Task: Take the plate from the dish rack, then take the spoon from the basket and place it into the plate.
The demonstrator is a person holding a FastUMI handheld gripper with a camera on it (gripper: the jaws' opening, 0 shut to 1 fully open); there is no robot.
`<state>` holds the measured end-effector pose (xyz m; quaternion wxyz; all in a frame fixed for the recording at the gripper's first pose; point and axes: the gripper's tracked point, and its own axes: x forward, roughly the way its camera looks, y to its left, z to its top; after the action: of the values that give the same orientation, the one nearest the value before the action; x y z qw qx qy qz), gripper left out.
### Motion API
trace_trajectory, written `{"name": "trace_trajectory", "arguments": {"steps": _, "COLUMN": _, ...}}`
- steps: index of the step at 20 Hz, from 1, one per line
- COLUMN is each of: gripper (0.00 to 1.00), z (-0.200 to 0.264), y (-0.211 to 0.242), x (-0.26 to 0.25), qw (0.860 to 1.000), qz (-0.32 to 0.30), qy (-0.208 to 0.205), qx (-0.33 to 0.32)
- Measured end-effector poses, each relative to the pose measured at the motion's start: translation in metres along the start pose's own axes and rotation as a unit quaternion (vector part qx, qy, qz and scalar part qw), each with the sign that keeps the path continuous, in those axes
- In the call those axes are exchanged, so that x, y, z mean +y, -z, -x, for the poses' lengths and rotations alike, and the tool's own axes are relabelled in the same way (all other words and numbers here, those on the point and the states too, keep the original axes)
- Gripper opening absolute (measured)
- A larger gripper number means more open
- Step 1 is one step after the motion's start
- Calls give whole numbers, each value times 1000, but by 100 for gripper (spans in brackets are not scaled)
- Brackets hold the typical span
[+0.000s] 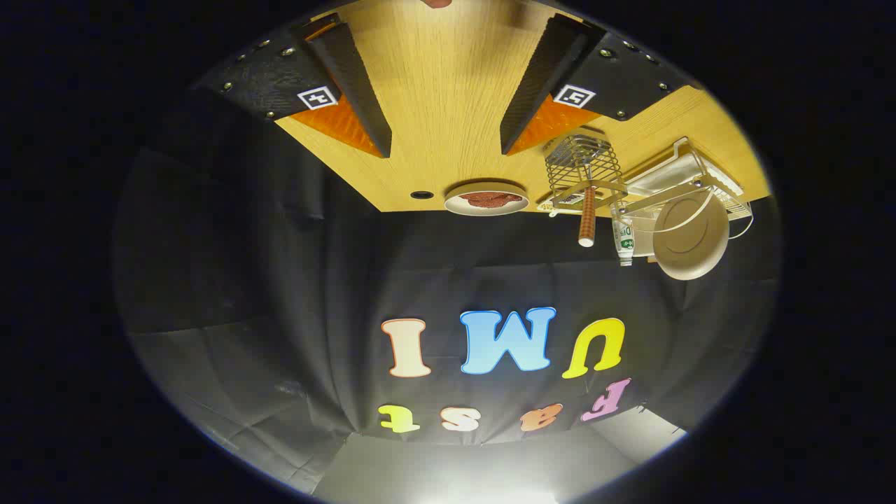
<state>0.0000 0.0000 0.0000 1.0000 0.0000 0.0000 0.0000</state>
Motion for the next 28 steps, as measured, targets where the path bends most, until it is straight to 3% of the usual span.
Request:
{"name": "trace_trajectory", "arguments": {"steps": 6, "gripper": 97, "z": -34, "y": -56, "x": -4, "qw": 999, "qz": 0, "qy": 11, "qx": -35}}
{"name": "trace_trajectory", "arguments": {"steps": 13, "gripper": 96, "z": 8, "y": -164, "x": 54, "qw": 999, "qz": 1, "qy": -14, "qx": -46}}
{"name": "trace_trajectory", "arguments": {"steps": 17, "gripper": 96, "z": 26, "y": -214, "x": 94, "qw": 998, "qz": -2, "qy": 1, "qx": -60}}
{"name": "trace_trajectory", "arguments": {"steps": 24, "gripper": 96, "z": 30, "y": -254, "x": 154, "qw": 997, "qz": 14, "qy": -14, "qx": -77}}
{"name": "trace_trajectory", "arguments": {"steps": 28, "gripper": 96, "z": 28, "y": -256, "x": 177, "qw": 998, "qz": -6, "qy": -19, "qx": -58}}
